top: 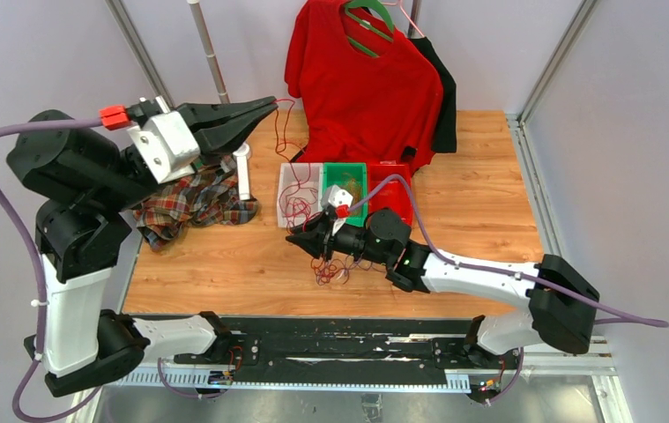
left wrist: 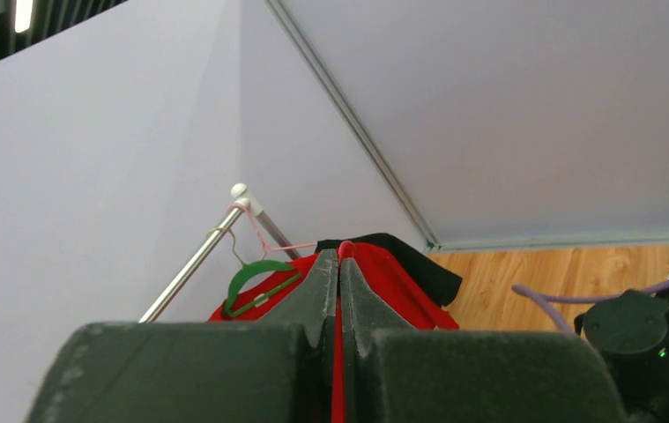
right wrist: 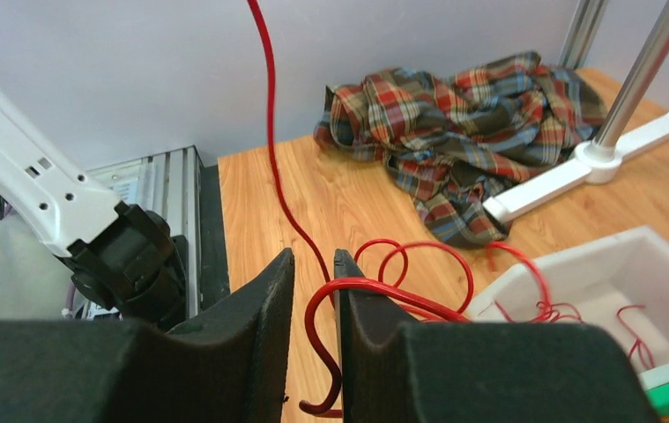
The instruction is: Untangle the cables
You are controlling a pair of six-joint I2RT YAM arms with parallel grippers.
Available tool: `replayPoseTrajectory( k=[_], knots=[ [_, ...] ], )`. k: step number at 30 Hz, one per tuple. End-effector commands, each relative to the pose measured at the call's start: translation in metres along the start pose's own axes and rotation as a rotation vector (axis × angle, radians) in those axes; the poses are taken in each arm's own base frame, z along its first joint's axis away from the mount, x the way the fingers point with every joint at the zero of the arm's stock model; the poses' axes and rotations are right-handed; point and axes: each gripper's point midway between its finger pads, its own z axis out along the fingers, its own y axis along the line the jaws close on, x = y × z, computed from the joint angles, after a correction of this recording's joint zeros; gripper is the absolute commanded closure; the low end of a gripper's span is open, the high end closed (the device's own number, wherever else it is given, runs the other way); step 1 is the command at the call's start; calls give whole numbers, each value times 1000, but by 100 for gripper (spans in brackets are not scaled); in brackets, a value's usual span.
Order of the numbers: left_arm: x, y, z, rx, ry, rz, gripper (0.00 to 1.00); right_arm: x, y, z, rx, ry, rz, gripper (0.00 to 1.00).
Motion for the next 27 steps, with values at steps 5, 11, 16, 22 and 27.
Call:
replayPoseTrajectory(
  k=[5,11,16,22,27],
  knots=[
    [-32,8,-6,-19,-73,-56,100,16,2,6,6,-18,65,78],
    [-57,23,-11,-63,-124,-40,99,50,-1,4,24,31,110,78],
    [-76,36,-16,-104,-166,-10,100,77,-4,1,45,70,146,77],
    [-99,53,-28,-182,-225,64,99,106,-6,-6,68,115,185,77],
    [-120,77,-37,-291,-274,168,100,142,-7,-20,90,169,228,77]
  ],
)
